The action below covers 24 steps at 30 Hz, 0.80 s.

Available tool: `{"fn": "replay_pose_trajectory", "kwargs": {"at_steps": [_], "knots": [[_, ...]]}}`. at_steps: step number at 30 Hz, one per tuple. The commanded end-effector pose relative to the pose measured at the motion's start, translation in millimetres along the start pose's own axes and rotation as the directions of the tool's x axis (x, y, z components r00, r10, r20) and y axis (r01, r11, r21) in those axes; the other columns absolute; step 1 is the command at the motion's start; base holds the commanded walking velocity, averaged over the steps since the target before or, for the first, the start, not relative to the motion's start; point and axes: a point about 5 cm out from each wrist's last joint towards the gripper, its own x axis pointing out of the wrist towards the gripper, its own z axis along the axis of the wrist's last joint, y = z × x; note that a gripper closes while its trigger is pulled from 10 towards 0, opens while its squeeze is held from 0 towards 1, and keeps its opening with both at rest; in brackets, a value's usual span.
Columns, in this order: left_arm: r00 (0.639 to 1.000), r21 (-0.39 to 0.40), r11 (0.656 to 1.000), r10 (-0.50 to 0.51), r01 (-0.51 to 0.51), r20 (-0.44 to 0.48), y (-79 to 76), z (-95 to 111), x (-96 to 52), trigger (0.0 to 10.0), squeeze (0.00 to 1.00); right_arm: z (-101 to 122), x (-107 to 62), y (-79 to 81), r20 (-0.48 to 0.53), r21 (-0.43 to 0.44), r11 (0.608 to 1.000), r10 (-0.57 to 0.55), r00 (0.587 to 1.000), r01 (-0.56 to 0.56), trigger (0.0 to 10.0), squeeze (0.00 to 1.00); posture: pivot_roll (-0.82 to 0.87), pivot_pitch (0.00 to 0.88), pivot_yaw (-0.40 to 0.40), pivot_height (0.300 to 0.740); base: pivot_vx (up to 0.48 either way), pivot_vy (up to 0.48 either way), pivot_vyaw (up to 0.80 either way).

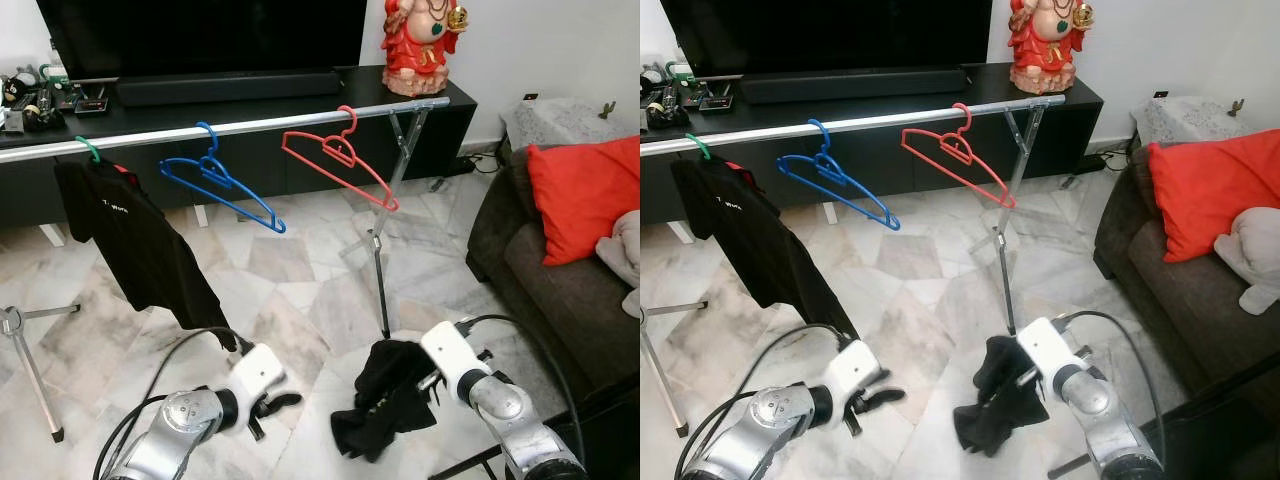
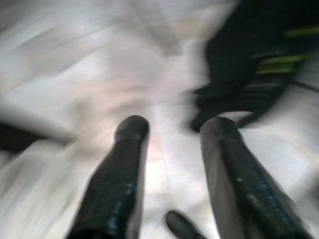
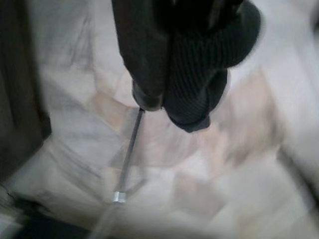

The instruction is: Hang hanger

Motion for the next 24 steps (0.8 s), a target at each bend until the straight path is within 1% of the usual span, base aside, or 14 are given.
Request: {"fn": "replay_pose_trajectory", "kwargs": {"at_steps": [1, 2, 3, 4, 5, 6, 7, 8, 9, 12, 15, 17, 19, 24], "knots": [[0.989, -0.133, 0.980, 0.141, -0.147, -0.053, 9.6, -20.9, -4.2, 10.0, 0.00, -0.5, -2.2, -11.4, 0.012, 0.159, 0.983, -0.098, 0.995, 0.095, 0.0, 0.00, -0.05, 0.147, -0.029, 0.740, 0.000, 0.000, 0.00], [0.983, -0.188, 0.965, 0.173, -0.183, -0.069, 11.3, -27.6, -6.0, 10.0, 0.00, -0.3, -2.8, -11.7, 0.023, 0.212, 0.971, -0.119, 0.993, 0.111, 0.0, 0.00, -0.06, 0.143, -0.025, 0.740, 0.000, 0.000, 0.00], [0.970, -0.181, 0.958, 0.202, -0.224, -0.132, 9.8, -45.3, -11.3, 10.0, 0.00, -1.6, -4.4, -10.8, 0.031, 0.292, 0.947, -0.149, 0.988, 0.134, 0.0, 0.00, -0.06, 0.141, -0.022, 0.740, 0.000, 0.000, 0.00], [0.960, -0.166, 0.954, 0.220, -0.249, -0.176, 8.3, -57.6, -15.6, 10.0, 0.00, -2.8, -5.6, -10.2, 0.033, 0.345, 0.927, -0.171, 0.985, 0.149, 0.0, 0.00, -0.06, 0.141, -0.022, 0.740, 0.000, 0.000, 0.00], [0.942, -0.177, 0.944, 0.231, -0.277, -0.242, 3.2, -79.0, -24.7, 10.0, 0.00, -5.6, -8.7, -7.3, 0.040, 0.415, 0.895, -0.197, 0.980, 0.163, 0.0, 0.00, -0.06, 0.136, -0.014, 0.740, 0.000, 0.000, 0.00], [0.931, -0.201, 0.931, 0.245, -0.304, -0.270, 1.1, -89.7, -30.2, 10.0, 0.00, -7.3, -10.6, -3.7, 0.046, 0.446, 0.881, -0.201, 0.978, 0.160, 1.3, 0.00, -0.07, 0.135, -0.012, 0.740, 0.000, 0.000, 0.00], [0.923, -0.221, 0.920, 0.257, -0.324, -0.286, -0.4, -97.6, -34.8, 10.0, 0.00, -8.6, -12.2, -0.8, 0.051, 0.464, 0.871, -0.206, 0.977, 0.160, 2.9, 0.00, -0.06, 0.136, -0.009, 0.740, 0.000, 0.000, 0.00], [0.918, -0.230, 0.913, 0.265, -0.337, -0.295, -1.2, -101.9, -37.5, 10.0, 0.00, -9.4, -13.2, 1.0, 0.054, 0.473, 0.867, -0.209, 0.976, 0.159, 2.9, 0.00, -0.06, 0.136, -0.009, 0.740, 0.000, 0.000, 0.00], [0.899, -0.256, 0.888, 0.291, -0.382, -0.328, -2.1, -113.2, -43.5, 10.0, 0.00, -12.3, -15.0, 4.3, 0.049, 0.477, 0.862, -0.221, 0.974, 0.172, 10.0, 0.00, -0.06, 0.132, -0.002, 0.740, 0.000, 0.000, 0.00], [0.846, -0.273, 0.855, 0.296, -0.442, -0.442, -6.1, -139.2, -60.3, 10.0, 0.00, -16.0, -16.4, 11.3, 0.043, 0.510, 0.843, -0.226, 0.973, 0.173, 10.0, 0.00, -0.05, 0.117, 0.007, 0.740, 0.000, 0.000, 0.00], [0.803, -0.268, 0.844, 0.275, -0.465, -0.528, -13.6, -159.6, -75.5, 10.0, 0.00, -12.9, -17.1, 16.8, 0.067, 0.530, 0.835, -0.215, 0.974, 0.148, 10.0, 0.00, -0.05, 0.107, 0.010, 0.740, 0.000, 0.000, 0.00], [0.787, -0.278, 0.835, 0.262, -0.475, -0.559, -19.3, -168.4, -82.3, 10.0, 0.00, -11.1, -17.3, 18.6, 0.072, 0.530, 0.836, -0.212, 0.975, 0.143, 10.0, 0.00, -0.05, 0.091, 0.011, 0.740, 0.000, 0.000, 0.00], [0.778, -0.295, 0.822, 0.254, -0.486, -0.574, -23.0, -173.0, -86.0, 10.0, 0.00, -9.5, -16.8, 19.2, 0.077, 0.533, 0.835, -0.210, 0.975, 0.138, 10.0, 0.00, -0.05, 0.081, 0.012, 0.740, 0.000, 0.000, 0.00], [0.785, -0.323, 0.809, 0.251, -0.492, -0.567, -27.1, -173.7, -85.2, 10.0, 0.00, -8.4, -15.9, 19.3, 0.082, 0.518, 0.845, -0.202, 0.976, 0.132, 10.0, 0.00, -0.04, 0.059, 0.006, 0.740, 0.000, 0.000, 0.00]]}}
